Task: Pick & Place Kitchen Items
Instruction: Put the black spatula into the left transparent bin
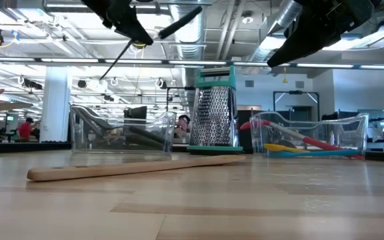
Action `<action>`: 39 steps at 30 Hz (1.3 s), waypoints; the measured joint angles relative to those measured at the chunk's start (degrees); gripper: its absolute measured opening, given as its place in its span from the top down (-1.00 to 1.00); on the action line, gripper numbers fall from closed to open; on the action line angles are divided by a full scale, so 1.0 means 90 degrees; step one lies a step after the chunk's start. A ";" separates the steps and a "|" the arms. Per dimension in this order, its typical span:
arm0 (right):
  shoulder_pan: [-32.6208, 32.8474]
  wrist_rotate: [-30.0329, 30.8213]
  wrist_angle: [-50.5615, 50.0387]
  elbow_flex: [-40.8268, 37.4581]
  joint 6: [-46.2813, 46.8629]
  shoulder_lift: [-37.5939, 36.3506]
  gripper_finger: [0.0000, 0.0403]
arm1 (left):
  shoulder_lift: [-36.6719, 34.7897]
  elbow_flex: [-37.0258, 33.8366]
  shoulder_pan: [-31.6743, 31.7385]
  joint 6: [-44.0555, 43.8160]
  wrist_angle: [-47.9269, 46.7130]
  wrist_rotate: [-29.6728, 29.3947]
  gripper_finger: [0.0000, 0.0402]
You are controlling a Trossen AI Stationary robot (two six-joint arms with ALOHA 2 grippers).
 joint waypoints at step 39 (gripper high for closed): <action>-0.0012 0.0002 -0.0004 0.0000 -0.0005 0.0000 0.99 | 0.1651 0.0013 0.3757 -0.1320 -0.0336 0.1824 0.91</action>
